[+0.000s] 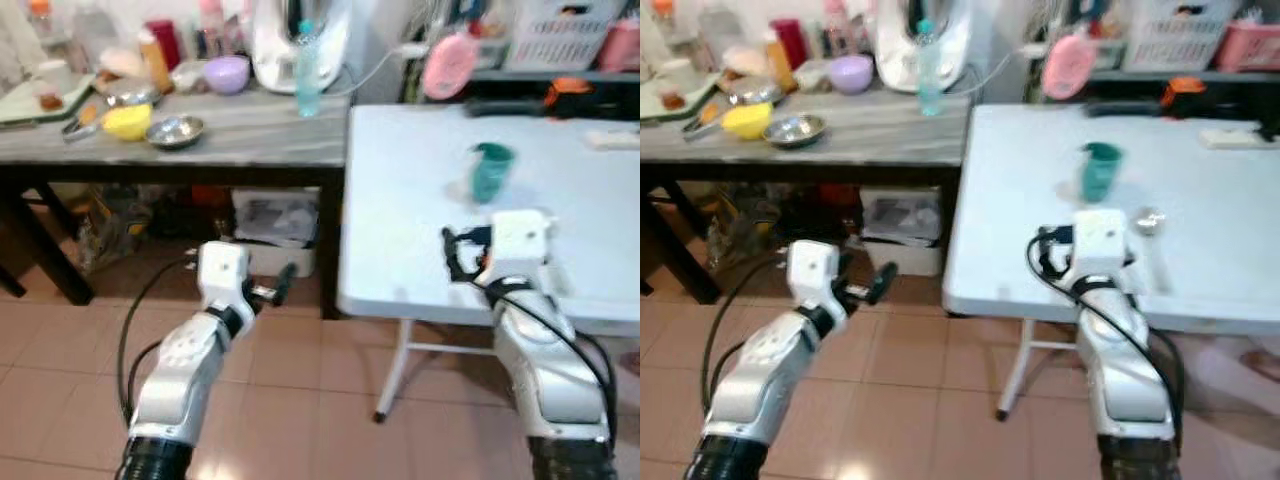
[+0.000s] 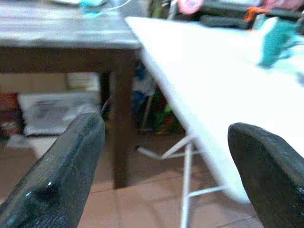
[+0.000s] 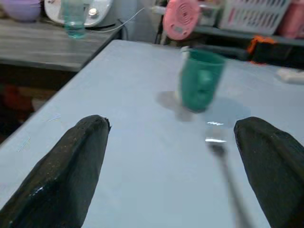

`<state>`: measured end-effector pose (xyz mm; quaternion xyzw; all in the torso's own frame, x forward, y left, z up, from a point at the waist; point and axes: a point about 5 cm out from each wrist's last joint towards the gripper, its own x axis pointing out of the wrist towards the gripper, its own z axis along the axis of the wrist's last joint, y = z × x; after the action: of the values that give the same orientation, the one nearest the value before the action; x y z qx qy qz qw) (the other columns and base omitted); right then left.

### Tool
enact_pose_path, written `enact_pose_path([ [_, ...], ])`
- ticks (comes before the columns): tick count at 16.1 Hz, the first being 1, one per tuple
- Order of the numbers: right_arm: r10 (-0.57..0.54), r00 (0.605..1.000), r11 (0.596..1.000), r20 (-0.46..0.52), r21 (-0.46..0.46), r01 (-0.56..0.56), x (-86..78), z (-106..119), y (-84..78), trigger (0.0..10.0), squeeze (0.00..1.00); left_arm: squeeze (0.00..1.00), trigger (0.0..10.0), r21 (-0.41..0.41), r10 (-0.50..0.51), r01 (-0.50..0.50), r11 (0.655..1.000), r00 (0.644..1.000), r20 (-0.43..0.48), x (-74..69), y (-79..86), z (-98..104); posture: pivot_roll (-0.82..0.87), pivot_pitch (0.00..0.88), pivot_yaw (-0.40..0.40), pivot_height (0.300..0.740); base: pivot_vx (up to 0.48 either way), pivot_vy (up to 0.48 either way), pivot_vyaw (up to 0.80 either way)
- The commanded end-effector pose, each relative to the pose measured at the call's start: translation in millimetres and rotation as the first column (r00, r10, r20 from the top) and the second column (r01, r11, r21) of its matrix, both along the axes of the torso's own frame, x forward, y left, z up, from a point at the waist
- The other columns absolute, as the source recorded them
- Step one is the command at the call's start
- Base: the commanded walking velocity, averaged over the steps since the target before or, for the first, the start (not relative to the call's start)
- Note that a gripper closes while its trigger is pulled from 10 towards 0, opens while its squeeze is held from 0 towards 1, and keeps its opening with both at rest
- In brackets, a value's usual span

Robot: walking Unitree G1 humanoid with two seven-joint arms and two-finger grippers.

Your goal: Setting the table

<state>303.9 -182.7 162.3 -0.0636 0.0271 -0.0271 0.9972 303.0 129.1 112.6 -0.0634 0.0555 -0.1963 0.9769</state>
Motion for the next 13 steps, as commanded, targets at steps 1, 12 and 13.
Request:
enact_pose_path([
  [1, 0.041, 0.999, 0.999, 0.020, 0.008, -0.041, 1.6, 4.7, 12.1, 10.0, 0.00, 0.00, 10.0, 0.020, 0.029, -0.029, 0.999, 1.000, 0.003, -0.5, 10.5, 0.2, -0.07, 0.000, 0.057, 0.740, 0.000, -0.375, 0.00],
  [12, 0.061, 0.998, 0.998, 0.023, 0.011, -0.061, 1.3, 0.7, 18.5, 10.0, 0.00, 0.00, 10.0, 0.019, 0.058, -0.059, 0.998, 0.998, 0.033, 0.0, 9.7, 2.0, -0.06, 0.000, 0.066, 0.740, 0.000, -0.243, 0.00],
  [13, 0.064, 0.998, 0.998, 0.024, 0.011, -0.065, 0.7, 0.2, 19.3, 10.0, 0.00, 0.00, 10.0, 0.023, 0.068, -0.069, 0.997, 0.996, 0.054, -0.2, 10.7, 3.6, -0.06, 0.000, 0.066, 0.740, 0.000, 0.000, 0.00],
])
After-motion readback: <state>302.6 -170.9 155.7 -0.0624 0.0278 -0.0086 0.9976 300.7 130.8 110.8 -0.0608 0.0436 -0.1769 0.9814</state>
